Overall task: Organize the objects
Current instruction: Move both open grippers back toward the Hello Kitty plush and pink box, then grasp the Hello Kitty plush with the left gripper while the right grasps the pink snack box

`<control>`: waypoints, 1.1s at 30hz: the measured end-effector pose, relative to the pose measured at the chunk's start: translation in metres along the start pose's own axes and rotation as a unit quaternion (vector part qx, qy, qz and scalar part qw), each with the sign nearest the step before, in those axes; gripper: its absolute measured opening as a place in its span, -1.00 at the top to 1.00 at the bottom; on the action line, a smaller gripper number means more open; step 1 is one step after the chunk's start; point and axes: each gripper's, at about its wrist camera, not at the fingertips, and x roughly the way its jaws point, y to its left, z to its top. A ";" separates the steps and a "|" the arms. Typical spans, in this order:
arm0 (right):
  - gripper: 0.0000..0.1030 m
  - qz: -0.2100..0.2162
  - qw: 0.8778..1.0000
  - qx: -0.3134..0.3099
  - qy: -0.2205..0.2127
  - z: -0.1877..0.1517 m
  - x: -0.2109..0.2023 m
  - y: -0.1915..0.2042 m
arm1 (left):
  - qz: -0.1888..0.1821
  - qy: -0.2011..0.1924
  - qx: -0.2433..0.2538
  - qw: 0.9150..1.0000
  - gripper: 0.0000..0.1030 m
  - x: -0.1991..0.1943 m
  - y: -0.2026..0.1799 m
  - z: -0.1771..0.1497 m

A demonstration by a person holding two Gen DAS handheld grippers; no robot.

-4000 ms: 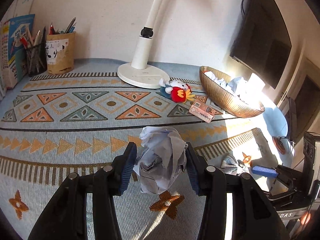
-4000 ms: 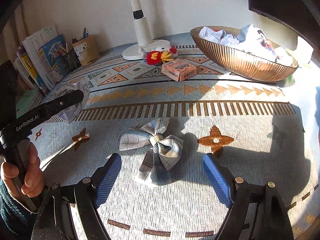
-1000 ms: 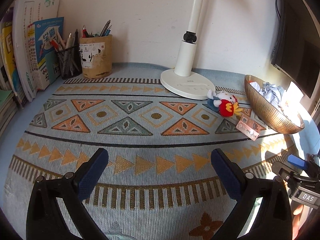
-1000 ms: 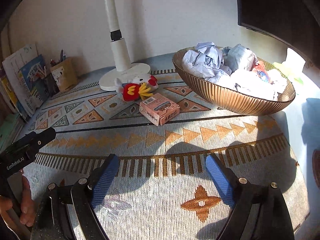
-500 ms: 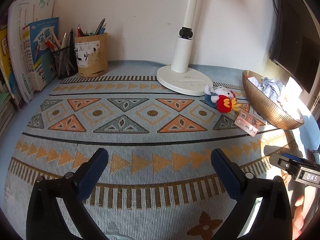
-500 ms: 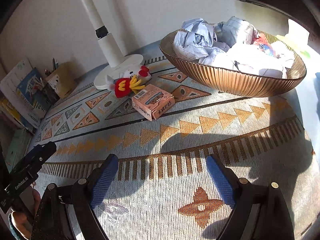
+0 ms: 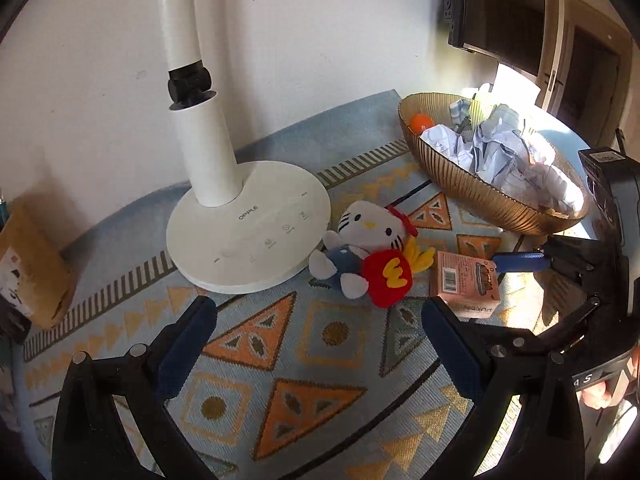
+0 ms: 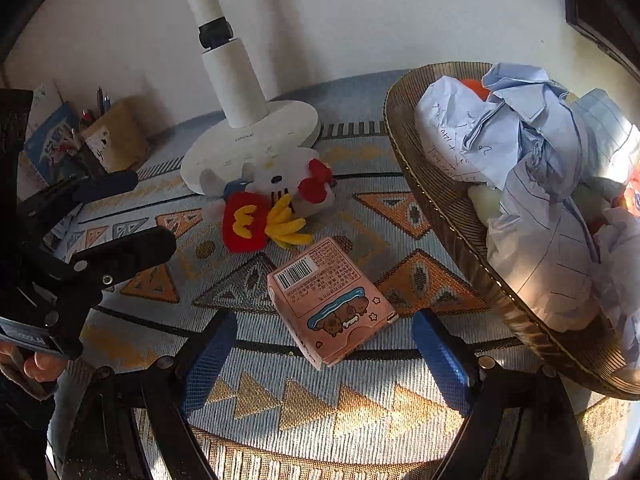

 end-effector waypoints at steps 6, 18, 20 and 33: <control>-0.72 -0.010 0.999 -0.031 -0.003 0.000 0.003 0.010 | -0.072 0.013 0.005 0.997 -0.84 0.038 -0.001 0.018; 0.14 -0.023 0.996 -0.086 0.000 -0.021 -0.011 0.037 | -0.087 0.022 0.032 0.995 -0.49 0.053 -0.032 0.021; 0.14 -0.016 0.997 -0.077 0.003 -0.028 -0.018 0.036 | -0.066 0.025 0.044 0.997 -0.49 0.057 -0.040 0.020; 0.15 0.072 0.996 0.042 0.026 -0.061 -0.051 0.019 | 0.039 0.027 -0.020 0.999 0.07 -0.006 -0.035 -0.030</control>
